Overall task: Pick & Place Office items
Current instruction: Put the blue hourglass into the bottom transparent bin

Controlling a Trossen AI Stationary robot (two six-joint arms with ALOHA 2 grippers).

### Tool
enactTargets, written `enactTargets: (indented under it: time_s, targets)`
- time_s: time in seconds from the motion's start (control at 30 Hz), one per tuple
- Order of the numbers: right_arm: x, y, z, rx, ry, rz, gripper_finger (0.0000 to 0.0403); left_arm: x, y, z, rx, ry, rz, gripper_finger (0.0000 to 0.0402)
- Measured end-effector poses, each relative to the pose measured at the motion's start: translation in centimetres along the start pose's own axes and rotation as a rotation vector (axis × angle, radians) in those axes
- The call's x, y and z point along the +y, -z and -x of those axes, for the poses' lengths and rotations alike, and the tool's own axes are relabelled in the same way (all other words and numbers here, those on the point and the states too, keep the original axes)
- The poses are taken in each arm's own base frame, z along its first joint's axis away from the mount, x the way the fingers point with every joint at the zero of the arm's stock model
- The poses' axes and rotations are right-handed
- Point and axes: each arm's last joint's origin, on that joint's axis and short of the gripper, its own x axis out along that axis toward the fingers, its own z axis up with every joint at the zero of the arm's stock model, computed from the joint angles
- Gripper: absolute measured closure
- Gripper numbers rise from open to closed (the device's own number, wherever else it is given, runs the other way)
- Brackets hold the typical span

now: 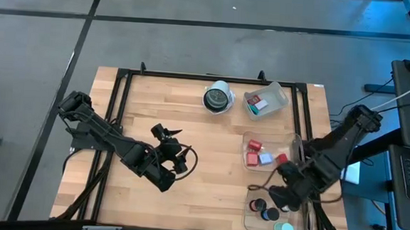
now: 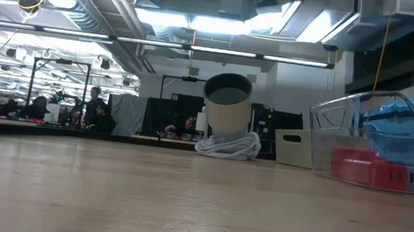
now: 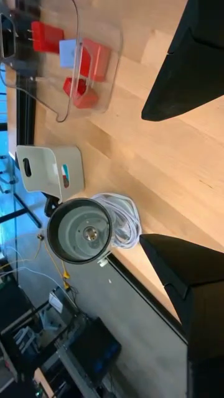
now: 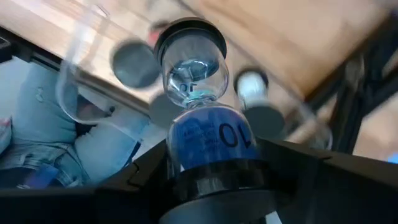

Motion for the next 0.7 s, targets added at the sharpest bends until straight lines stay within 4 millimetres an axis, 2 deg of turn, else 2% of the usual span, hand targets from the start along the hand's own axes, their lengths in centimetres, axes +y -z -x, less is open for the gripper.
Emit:
enactTargets:
  time_s: [0.2, 0.43, 0.7]
  targets:
    - [-0.1, 1.7, -1.0, 0.003, 0.04, -0.098, 0.0202, 0.0, 0.5, -0.2, -0.006, -0.015, 0.031, 0.0091]
    - [0.7, 1.9, -2.6, 0.011, 0.104, -0.083, 0.0202, 0.1, 1.7, -0.8, 0.033, -0.014, 0.062, 0.0091]
    - [1.5, 2.1, -4.4, 0.031, 0.178, -0.098, 0.0202, 0.1, 1.8, -0.8, 0.048, -0.01, 0.08, 0.0091]
